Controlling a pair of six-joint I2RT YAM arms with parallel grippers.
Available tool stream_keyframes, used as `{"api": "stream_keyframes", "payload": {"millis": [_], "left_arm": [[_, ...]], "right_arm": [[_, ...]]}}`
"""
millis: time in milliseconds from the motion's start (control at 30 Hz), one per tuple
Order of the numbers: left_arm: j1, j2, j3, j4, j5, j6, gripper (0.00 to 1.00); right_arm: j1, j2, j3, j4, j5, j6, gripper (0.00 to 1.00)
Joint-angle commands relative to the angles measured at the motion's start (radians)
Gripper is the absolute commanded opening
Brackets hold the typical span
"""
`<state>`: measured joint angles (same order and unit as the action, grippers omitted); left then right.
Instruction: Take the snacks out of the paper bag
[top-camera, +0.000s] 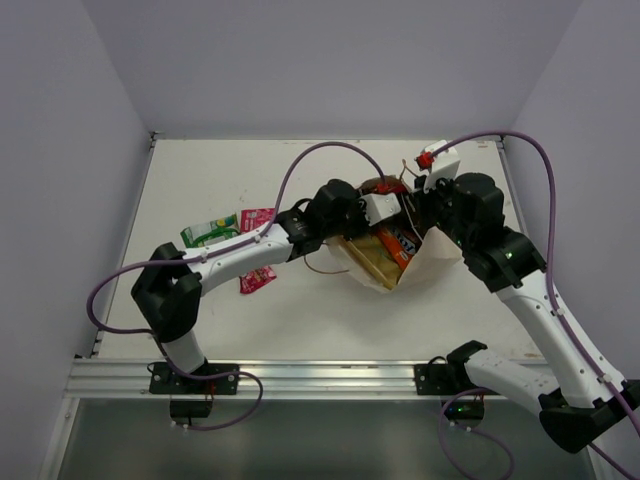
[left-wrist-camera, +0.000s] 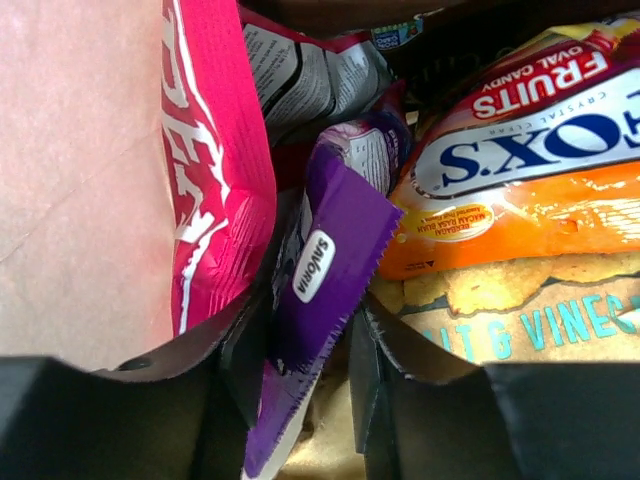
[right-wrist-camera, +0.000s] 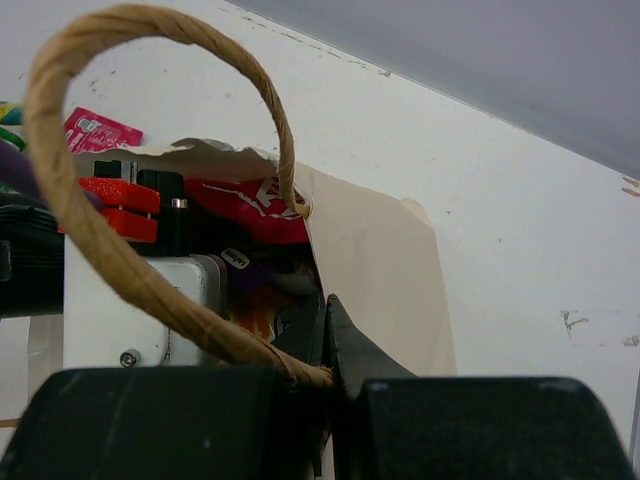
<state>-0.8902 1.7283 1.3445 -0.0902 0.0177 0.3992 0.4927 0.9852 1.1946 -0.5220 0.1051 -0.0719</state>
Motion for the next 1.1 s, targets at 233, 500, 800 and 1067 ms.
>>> {"api": "stream_keyframes", "payload": {"millis": [233,500,800,1067], "left_arm": [[0.005,-0.082,-0.002,0.041,0.172,-0.049,0.37],[0.005,-0.035,0.036,0.007,0.179,-0.065,0.4],[0.013,0.0,0.061,0.007,0.094,-0.051,0.35],[0.019,-0.068,0.079,-0.032,0.146,-0.069,0.0]], "right_arm": [[0.007,-0.034,0.005,0.07,-0.018,0.007,0.0],[0.007,-0.037,-0.001,0.071,-0.021,0.007,0.0],[0.006,-0.033,-0.006,0.077,-0.028,0.014,0.0],[0.007,-0.033,-0.015,0.083,0.005,0.011,0.0]]}}
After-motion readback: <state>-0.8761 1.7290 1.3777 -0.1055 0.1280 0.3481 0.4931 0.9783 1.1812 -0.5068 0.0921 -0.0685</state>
